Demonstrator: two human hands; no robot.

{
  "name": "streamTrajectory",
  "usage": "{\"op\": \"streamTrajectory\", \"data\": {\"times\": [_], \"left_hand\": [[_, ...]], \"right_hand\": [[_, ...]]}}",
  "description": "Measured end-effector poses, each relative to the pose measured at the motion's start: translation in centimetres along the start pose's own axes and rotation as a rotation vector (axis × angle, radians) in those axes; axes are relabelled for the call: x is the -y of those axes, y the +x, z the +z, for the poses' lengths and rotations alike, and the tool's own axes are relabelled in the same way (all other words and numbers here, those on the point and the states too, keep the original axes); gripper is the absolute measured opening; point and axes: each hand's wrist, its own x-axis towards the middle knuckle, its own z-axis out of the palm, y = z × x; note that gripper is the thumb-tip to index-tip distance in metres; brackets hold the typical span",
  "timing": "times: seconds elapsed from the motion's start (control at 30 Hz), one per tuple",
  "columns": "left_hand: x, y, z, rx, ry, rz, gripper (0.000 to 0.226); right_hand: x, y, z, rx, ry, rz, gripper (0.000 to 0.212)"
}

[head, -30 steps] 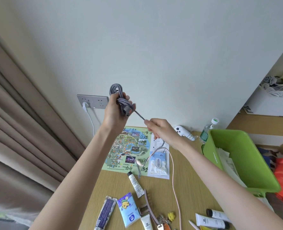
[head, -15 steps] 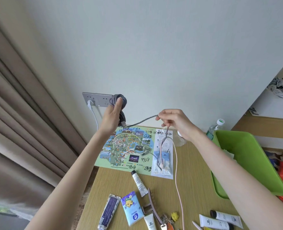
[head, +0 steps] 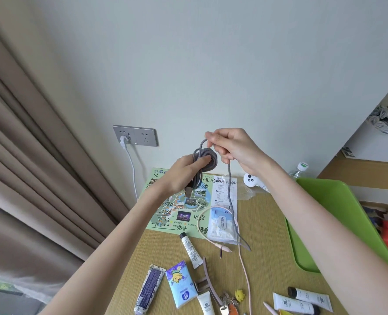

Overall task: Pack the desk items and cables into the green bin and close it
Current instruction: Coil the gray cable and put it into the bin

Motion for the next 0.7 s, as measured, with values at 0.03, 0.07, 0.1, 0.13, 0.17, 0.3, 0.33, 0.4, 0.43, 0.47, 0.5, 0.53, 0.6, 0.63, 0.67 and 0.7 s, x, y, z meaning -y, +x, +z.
{"op": "streamTrajectory", "data": {"times": [0.03,0.07,0.1,0.13,0.17,0.3,0.33,0.4,0.43,0.47,0.5,0.53,0.6,0.63,0.67,0.7], "left_hand": [[-0.2,0.1,0.0,-0.019,-0.053,-0.012,0.027],[-0.5,0.1,-0.1,-0.034,-0.111,-0.027,0.024],[-0.8,0.1,-0.3,-0.048,-0.167,-0.042,0.023],[-1.1,0.1,-0.4,-0.06,-0.216,-0.051,0.023],[-1.5,0.1,-0.5,-0.072,-0.251,-0.054,0.024],[-2.6,0.3,-0.7,-0.133,-0.368,-0.096,0.032],[-2.9,0.4,-0.6,-0.144,-0.374,-0.102,0.034],[-3.1,0.5,-0.2,-0.152,-0.38,-0.077,0.026],[-3.2,0.4,0.1,-0.16,-0.385,-0.05,0.021],[-3.4,0.4,0.5,-0.167,-0.392,-0.023,0.023],[-3.6,0.3,0.8,-0.168,-0.399,-0.005,0.029],[-3.7,0.3,1.1,-0.168,-0.406,0.005,0.035],[-3.8,0.4,1.6,-0.169,-0.42,0.019,0.043],[-3.9,0.5,1.7,-0.17,-0.431,0.025,0.044],[-4.0,0.5,1.9,-0.172,-0.442,0.026,0.044],[-4.0,0.5,1.9,-0.173,-0.458,0.027,0.043]], "right_hand": [[-0.3,-0.1,-0.2,-0.017,0.019,0.004,0.03],[-0.7,-0.2,-0.3,-0.03,0.032,0.01,0.032],[-1.1,-0.4,-0.5,-0.039,0.034,0.017,0.034],[-1.5,-0.6,-0.6,-0.044,0.027,0.025,0.035],[-1.9,-0.8,-0.7,-0.048,0.02,0.033,0.036],[-3.4,-1.3,-0.4,-0.047,0.054,0.07,0.04],[-3.6,-1.4,-0.1,-0.036,0.067,0.079,0.041],[-3.9,-1.4,0.4,-0.012,0.084,0.097,0.044],[-3.9,-1.3,0.7,0.001,0.094,0.109,0.047],[-3.9,-1.3,0.9,0.015,0.108,0.121,0.048],[-3.9,-1.2,1.1,0.028,0.126,0.133,0.048],[-3.8,-1.2,1.2,0.038,0.146,0.142,0.046],[-3.8,-1.1,1.3,0.056,0.176,0.156,0.044],[-3.8,-1.1,1.3,0.064,0.181,0.159,0.044],[-3.9,-1.1,1.3,0.069,0.181,0.158,0.044],[-3.9,-1.2,1.2,0.074,0.179,0.152,0.044]]}}
